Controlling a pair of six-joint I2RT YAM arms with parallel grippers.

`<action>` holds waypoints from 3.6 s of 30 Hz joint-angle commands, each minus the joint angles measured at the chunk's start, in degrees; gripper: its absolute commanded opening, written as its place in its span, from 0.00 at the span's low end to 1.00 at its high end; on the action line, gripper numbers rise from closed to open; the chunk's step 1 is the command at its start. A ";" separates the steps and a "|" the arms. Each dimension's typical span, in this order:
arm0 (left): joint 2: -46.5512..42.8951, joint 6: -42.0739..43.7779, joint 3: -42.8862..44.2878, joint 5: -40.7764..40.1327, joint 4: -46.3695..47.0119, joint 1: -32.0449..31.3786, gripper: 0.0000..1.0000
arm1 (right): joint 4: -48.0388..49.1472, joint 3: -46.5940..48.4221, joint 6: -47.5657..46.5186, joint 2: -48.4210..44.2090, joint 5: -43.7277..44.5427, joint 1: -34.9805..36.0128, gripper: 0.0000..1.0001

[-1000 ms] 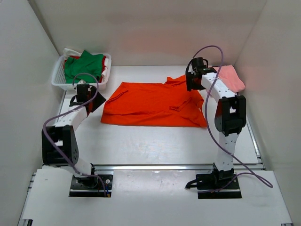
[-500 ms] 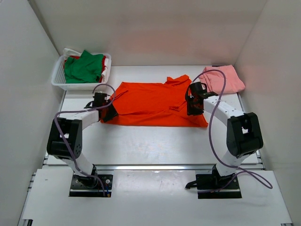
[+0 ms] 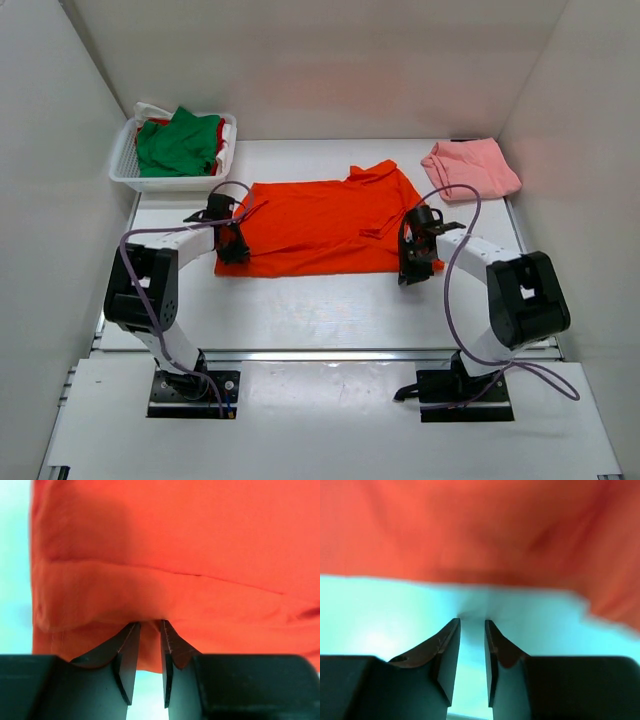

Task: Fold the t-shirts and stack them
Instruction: Fold the flattened tshirt in 1/3 of the way, then grap the side of the flattened tshirt furthest away from the robot with both arms

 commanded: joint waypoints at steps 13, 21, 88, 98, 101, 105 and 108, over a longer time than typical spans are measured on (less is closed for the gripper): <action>-21.58 3.10 -16.41 -0.60 -13.67 2.66 0.36 | -6.10 -8.72 3.98 -25.54 -4.98 3.92 0.19; -15.00 4.95 -13.85 -0.60 -13.68 3.63 0.35 | 8.58 0.78 -2.54 -6.67 -2.78 -2.17 0.20; 21.83 13.30 35.28 -10.71 -9.54 -6.74 0.56 | -8.63 54.13 -10.18 30.17 -1.55 -6.83 0.13; 19.99 13.30 31.23 -9.04 -8.75 -5.43 0.24 | -10.57 62.30 -11.24 36.67 -1.02 -9.01 0.16; 19.11 13.12 30.88 -8.51 -8.75 -5.25 0.06 | -10.92 63.54 -11.50 38.17 -1.46 -9.19 0.16; 17.18 13.30 30.01 -7.64 -8.31 -4.72 0.00 | -8.91 61.79 -12.47 36.77 -1.38 -8.41 0.16; 16.30 13.30 29.48 -6.85 -8.49 -4.11 0.03 | -6.97 60.03 -12.64 36.33 -1.64 -7.96 0.18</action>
